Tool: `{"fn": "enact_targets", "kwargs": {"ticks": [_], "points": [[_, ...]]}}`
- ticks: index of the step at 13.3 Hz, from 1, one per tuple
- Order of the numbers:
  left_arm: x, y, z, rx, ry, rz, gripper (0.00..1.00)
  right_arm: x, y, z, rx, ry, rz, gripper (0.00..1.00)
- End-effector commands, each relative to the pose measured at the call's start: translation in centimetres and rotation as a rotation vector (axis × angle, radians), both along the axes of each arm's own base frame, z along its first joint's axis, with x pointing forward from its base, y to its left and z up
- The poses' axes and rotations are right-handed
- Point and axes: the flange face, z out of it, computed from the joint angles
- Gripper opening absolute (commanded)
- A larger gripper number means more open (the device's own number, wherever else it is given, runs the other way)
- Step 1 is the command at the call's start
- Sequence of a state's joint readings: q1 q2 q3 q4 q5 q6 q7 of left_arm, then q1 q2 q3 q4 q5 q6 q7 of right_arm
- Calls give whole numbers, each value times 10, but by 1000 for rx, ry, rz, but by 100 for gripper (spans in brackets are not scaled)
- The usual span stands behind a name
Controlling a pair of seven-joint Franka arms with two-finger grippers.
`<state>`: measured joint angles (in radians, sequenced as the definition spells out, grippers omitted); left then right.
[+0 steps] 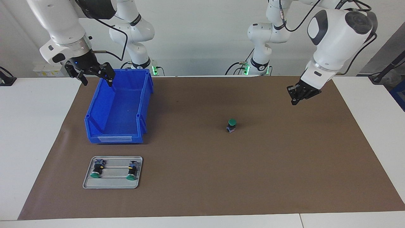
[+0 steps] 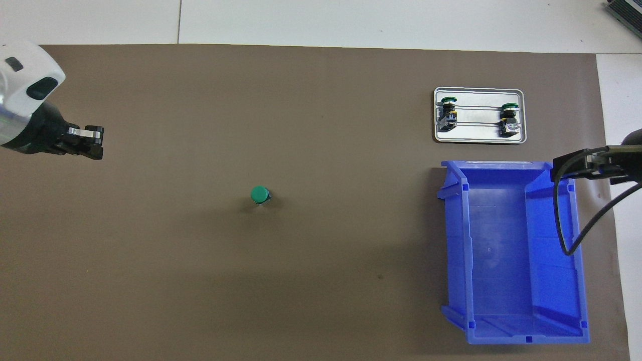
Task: Place and press button with both arms
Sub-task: 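Raise and withdraw the left gripper from the button, then lower the right gripper over the green button and grasp it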
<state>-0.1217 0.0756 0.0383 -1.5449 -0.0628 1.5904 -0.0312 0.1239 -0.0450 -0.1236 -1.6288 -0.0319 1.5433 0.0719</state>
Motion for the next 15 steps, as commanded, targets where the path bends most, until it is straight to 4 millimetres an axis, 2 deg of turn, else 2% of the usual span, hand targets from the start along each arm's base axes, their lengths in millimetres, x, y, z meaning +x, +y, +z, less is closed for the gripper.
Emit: {"fn": "enact_targets", "kwargs": {"ticks": [1,2,3,5,7,8,9,10,12,13,15], "points": [[-12,6,12,8,0,-16,23,-6,-3,2,18,2,53,100],[-15,9,19,7,-12,-11,66,-3,1,2,18,-23,76,100],[-18,10,27,6,-28,-9,100,2,10,6,24,-59,83,100],[-19,18,33,6,-50,4,100,5,67,0,36,-65,63,100],[-18,19,34,5,-58,7,100,9,157,-15,77,-111,24,100],[-18,20,34,7,-64,6,100,15,192,-33,81,-102,-1,100],[-17,21,34,17,-68,6,100,19,234,-38,106,-134,-37,100],[-17,21,34,53,-70,-4,100,23,282,-52,117,-143,-91,100],[-17,20,33,89,-73,-24,100,33,359,-97,104,-138,-251,100],[-17,20,32,89,-71,-24,100,29,391,-113,125,-157,-338,100],[-18,20,31,87,-67,-24,100,21,433,-153,126,-158,-498,100]]}}
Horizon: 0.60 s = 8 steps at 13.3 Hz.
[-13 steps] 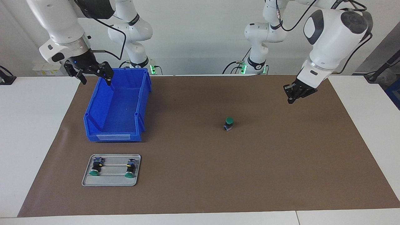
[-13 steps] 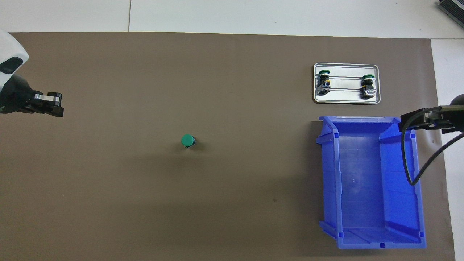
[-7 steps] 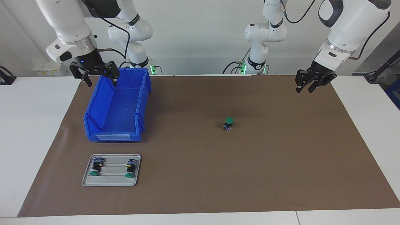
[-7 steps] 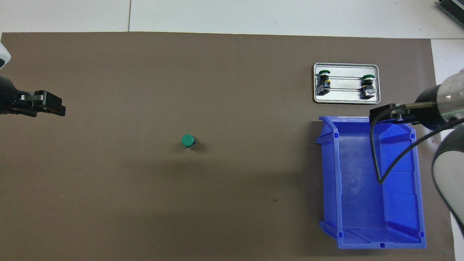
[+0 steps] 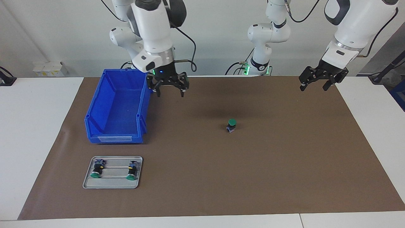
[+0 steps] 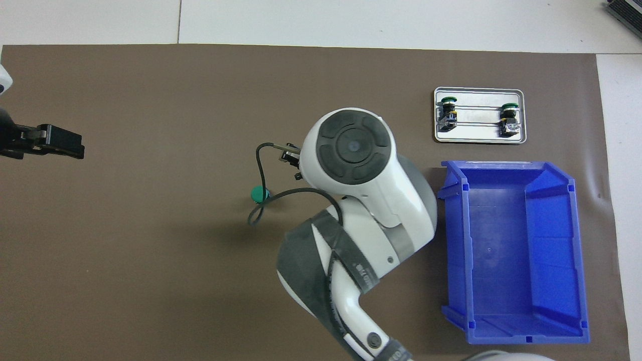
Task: Place and press button with both arms
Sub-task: 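Lower the right gripper over the green button and grasp it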
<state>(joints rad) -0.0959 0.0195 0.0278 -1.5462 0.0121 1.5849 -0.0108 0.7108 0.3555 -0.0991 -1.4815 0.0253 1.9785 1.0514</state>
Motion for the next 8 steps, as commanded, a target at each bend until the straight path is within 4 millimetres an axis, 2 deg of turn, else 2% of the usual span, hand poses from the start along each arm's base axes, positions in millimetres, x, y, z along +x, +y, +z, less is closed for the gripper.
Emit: {"fn": "enact_targets", "kwargs": {"ticks": [1,4,5,8], "points": [[-5,1,1,19,-14,-17,100,6,39,-36,32,2,-208,100],[-7,8,-2,18,-2,2,100,1,98,-88,33,17,-341,100],[-7,11,-3,18,-2,6,100,2,107,-104,25,20,-350,100],[-7,11,-3,18,-2,6,100,-3,118,-111,49,7,-347,100]]}}
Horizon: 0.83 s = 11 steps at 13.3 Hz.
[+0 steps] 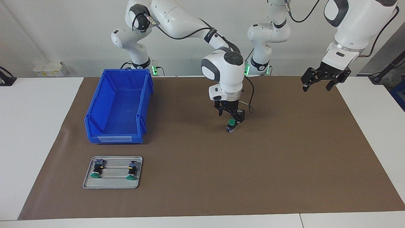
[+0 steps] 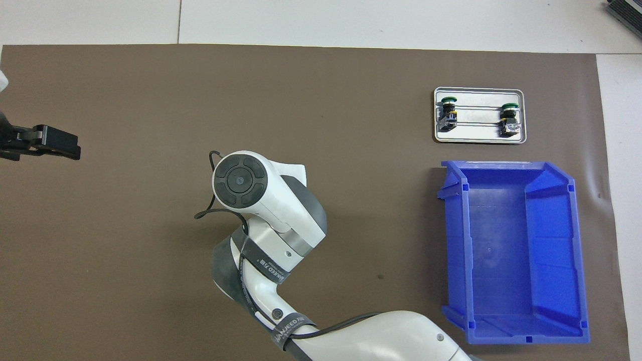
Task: Place and press button with both arms
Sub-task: 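Lower the right gripper over the green button and grasp it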
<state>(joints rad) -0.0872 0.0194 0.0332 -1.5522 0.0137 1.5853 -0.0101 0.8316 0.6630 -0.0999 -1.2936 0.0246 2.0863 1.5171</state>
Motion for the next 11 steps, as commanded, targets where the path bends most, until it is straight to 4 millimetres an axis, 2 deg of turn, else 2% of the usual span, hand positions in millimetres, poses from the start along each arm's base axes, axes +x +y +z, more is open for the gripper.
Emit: {"fn": "enact_targets", "kwargs": {"ticks": [1,3,8,10,11], "points": [[-7,3,0,16,-5,-8,100,6,5,7,24,-20,-19,100],[-7,3,0,16,-5,-5,100,4,13,-6,41,-37,-11,100],[-7,3,0,16,-5,-5,100,-6,4,-36,30,-25,-10,96],[-7,4,0,16,-5,-4,100,-9,1,-41,32,-24,-10,90],[-7,3,0,16,-5,-5,100,-9,0,-41,32,-24,-10,83]]}}
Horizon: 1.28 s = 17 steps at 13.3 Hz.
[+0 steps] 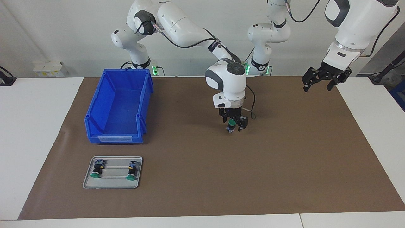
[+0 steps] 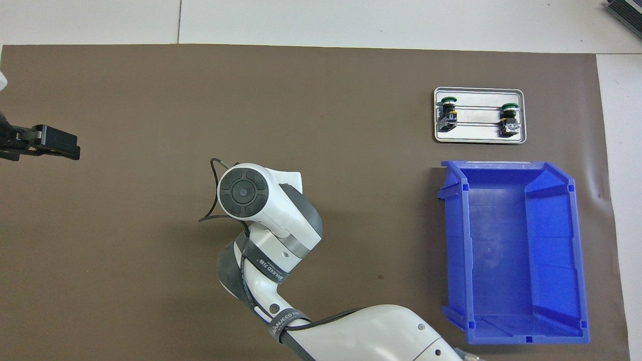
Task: Place and press button with both arms
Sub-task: 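Lower the right gripper over the green button and grasp it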
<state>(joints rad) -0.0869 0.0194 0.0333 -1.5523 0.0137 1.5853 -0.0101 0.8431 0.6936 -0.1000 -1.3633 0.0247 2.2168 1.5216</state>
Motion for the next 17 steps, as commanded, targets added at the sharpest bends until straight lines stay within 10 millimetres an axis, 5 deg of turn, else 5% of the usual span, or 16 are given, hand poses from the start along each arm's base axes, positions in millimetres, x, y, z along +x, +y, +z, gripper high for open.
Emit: {"fn": "enact_targets", "kwargs": {"ticks": [1,12,13,14,17], "points": [[-7,3,0,16,-7,-6,100,-5,-4,3,15,-1,-16,80],[-7,3,0,16,-6,-6,100,-20,-6,-14,29,-11,-6,68],[-7,2,0,16,-6,-7,100,-20,-7,-13,29,-11,-6,57],[-7,3,0,16,-6,-6,100,-20,-7,-13,29,-11,-6,1],[-7,3,0,16,-6,-6,100,-12,-10,-5,27,-23,-3,0]]}}
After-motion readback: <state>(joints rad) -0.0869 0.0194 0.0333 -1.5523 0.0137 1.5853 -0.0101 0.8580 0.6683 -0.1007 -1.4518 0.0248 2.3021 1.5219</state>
